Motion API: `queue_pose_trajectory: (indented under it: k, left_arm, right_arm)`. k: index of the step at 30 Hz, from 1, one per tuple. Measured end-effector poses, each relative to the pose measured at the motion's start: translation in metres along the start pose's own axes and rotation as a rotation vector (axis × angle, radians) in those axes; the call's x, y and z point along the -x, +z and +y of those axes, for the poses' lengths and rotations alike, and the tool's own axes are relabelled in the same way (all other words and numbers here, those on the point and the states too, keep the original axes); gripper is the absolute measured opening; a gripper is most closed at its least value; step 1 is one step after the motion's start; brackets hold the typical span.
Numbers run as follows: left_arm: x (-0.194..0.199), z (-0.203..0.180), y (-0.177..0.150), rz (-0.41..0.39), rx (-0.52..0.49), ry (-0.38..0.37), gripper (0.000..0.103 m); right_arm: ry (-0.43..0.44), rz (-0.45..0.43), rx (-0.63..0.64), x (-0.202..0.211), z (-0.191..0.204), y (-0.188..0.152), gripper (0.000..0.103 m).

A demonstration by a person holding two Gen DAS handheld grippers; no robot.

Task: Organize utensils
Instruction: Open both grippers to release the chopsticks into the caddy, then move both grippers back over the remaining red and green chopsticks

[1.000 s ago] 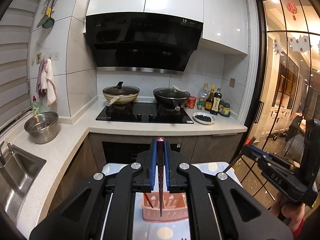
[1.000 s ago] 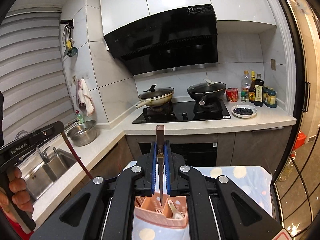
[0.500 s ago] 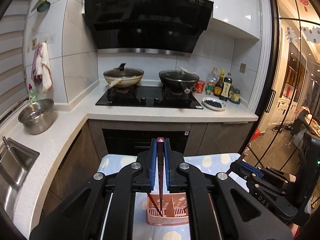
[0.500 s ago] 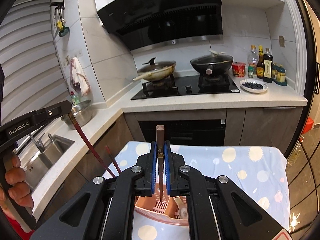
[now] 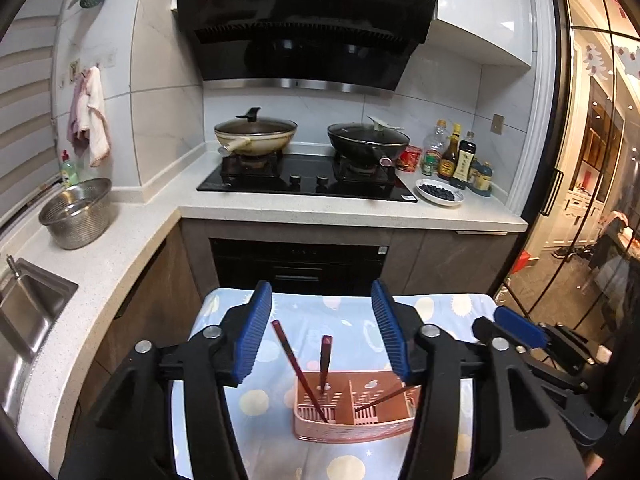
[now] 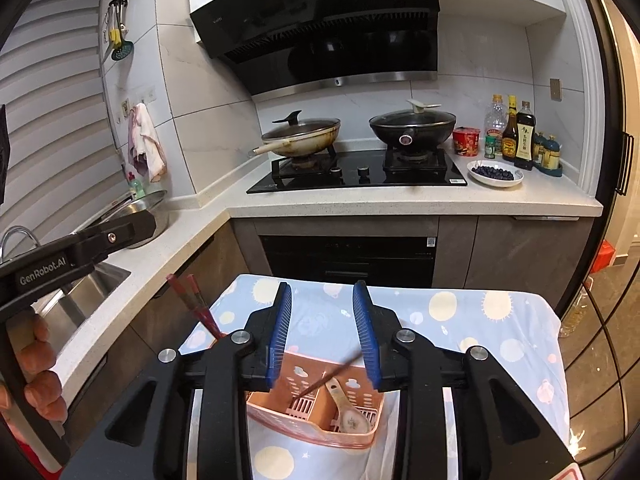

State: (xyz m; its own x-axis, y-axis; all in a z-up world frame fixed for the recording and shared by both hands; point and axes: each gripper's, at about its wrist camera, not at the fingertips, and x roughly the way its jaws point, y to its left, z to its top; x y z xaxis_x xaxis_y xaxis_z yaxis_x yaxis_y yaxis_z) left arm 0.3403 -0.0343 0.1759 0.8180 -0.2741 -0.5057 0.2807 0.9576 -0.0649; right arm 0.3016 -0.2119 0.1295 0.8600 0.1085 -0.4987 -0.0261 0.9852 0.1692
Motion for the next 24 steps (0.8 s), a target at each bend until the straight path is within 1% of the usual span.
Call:
queue_pose_trajectory:
  k: [7,12,20,24]
  left_arm:
    - [0.011,-0.003,-0.012,0.006,-0.026,0.02,0.05]
    - [0.022,-0.004,-0.022,0.013,-0.029,0.016,0.05]
    - [0.039,-0.005,-0.051,0.038,-0.036,0.021,0.05]
    - [0.047,-0.007,-0.074,0.064,-0.03,0.016,0.05]
  right_arm:
    - [0.002,-0.018,0.018,0.021,0.004,-0.005,0.032]
    - [0.008,-0.013,0.024,0.034,0.007,-0.016,0.032]
    - [0.012,0.015,0.024,0.059,0.01,-0.054,0.032]
    - [-0.017,0.026,0.049,0.074,0.014,-0.078,0.032]
